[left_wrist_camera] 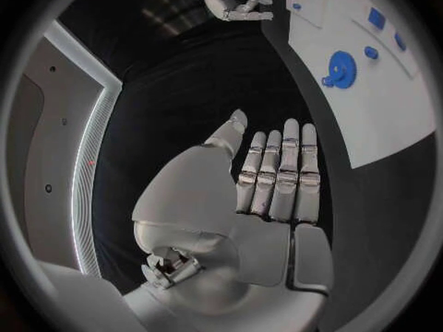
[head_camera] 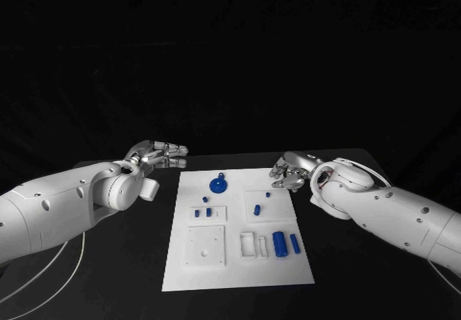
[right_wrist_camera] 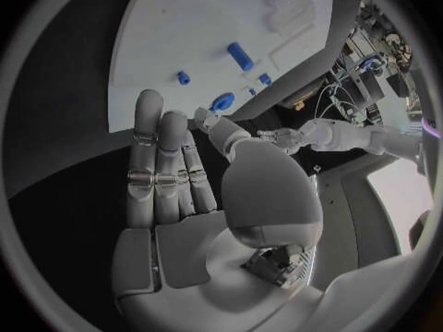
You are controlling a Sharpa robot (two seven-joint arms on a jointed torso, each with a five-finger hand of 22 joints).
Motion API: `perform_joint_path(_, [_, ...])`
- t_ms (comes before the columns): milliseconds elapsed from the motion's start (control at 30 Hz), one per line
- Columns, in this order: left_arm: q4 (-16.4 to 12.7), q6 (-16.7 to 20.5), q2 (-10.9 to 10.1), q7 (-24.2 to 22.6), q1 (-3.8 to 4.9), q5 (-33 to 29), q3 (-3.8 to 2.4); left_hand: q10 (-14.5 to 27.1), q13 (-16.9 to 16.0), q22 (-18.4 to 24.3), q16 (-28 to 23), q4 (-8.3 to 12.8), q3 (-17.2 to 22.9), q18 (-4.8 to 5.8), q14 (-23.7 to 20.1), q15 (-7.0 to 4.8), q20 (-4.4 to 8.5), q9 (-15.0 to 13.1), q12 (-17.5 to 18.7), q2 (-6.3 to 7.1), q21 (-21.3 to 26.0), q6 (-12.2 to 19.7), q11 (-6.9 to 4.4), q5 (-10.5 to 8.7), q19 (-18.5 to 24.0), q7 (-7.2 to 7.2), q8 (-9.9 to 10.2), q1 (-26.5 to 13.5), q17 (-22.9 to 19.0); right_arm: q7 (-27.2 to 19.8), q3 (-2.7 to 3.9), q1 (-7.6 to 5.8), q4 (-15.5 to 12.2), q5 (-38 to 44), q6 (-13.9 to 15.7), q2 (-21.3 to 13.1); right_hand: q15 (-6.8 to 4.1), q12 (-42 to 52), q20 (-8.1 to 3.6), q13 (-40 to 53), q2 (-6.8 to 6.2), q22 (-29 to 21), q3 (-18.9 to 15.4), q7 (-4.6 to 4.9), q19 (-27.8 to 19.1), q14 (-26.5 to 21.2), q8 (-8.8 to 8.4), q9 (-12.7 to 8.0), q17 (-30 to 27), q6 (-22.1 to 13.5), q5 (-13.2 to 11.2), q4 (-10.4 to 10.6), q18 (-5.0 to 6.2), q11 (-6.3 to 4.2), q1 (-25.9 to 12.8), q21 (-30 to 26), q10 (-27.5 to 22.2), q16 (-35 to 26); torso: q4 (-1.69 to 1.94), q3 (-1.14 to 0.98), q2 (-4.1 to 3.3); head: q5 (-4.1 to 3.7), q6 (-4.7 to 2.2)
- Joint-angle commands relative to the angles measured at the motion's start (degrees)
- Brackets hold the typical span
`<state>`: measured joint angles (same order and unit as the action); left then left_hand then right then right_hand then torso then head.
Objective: Assemble the parts on the task board
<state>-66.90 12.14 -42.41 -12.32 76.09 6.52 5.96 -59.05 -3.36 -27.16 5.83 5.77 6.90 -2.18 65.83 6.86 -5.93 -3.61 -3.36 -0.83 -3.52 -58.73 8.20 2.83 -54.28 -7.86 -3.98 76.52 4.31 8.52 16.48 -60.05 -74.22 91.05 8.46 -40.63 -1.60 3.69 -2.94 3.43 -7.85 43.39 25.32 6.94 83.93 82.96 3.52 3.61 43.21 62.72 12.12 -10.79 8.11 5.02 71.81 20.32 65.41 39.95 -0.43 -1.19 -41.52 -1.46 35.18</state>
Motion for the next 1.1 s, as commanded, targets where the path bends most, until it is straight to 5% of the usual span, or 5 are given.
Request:
perform_joint_path(33, [-1.85,0.81,-0.31,-3.27,0.33,-3.69,-0.06,-0.39,-0.01,5.47,-1.38,0.35,-0.44,-0.37,0.68,0.00,-0.01,0.03,-0.21,-0.64,-0.38,-0.21,0.24,0.07,-1.30,-0.20,-0.11,0.24,0.20,4.08,-0.56,0.05,-0.22,7.33,-2.73,0.60,0.16,-0.26,0.30,-0.09,-0.95,-0.13,0.29,-0.06,2.13,-0.15,0.02,-0.02,-0.21,0.54,-0.51,0.72,0.82,-0.06,0.25,-0.16,-0.08,0.32,0.15,0.06,0.00,0.06,0.06])
perform_joint_path(500, [-4.70,2.27,-0.44,-4.07,0.46,-3.84,-0.06,0.14,0.00,14.68,-1.48,0.82,-0.35,-0.37,0.24,0.18,-0.11,0.02,-0.29,-0.49,-0.92,-0.29,0.50,0.23,-3.10,-0.36,-0.13,0.15,0.27,5.73,-3.29,0.07,0.83,10.93,-2.55,2.96,0.12,-0.22,0.26,-0.08,-2.75,0.06,2.72,0.02,1.99,-0.37,0.04,0.00,-0.61,0.35,-0.80,1.41,0.83,-0.06,0.46,-0.09,0.09,0.64,-0.06,0.03,-0.02,0.28,0.26])
perform_joint_path(833, [-4.76,2.07,0.03,-3.92,0.46,-4.22,-0.06,0.89,0.00,16.43,-1.49,0.13,-2.43,-0.49,-0.05,0.34,-0.26,0.01,-0.31,-0.66,-1.03,-0.33,0.68,0.08,-3.45,-0.31,-0.10,0.01,0.19,5.34,-4.89,0.23,2.18,11.74,-2.30,4.60,0.02,-0.22,0.15,-0.08,-3.02,0.61,4.24,-0.03,1.91,-0.37,0.05,0.01,-0.60,0.59,-0.80,1.15,0.71,-0.17,0.37,0.18,0.59,0.86,-0.03,-0.01,-0.04,0.37,0.57])
perform_joint_path(1100, [-4.81,1.82,0.43,-3.75,0.46,-4.67,-0.06,0.91,0.00,16.72,-1.51,0.07,-2.68,-0.47,-0.04,0.34,-0.24,0.00,-0.29,-0.78,-1.08,-0.50,0.69,0.04,-3.53,-0.26,-0.09,0.01,0.16,5.28,-5.70,0.58,3.96,13.07,-0.78,5.94,-0.14,-0.23,-0.03,-0.09,-2.98,1.87,9.02,-0.19,1.58,-0.43,0.06,0.05,-0.44,1.63,-3.05,-0.10,0.74,-0.45,0.47,0.88,1.89,1.08,-0.03,-0.03,-0.03,0.54,0.67])
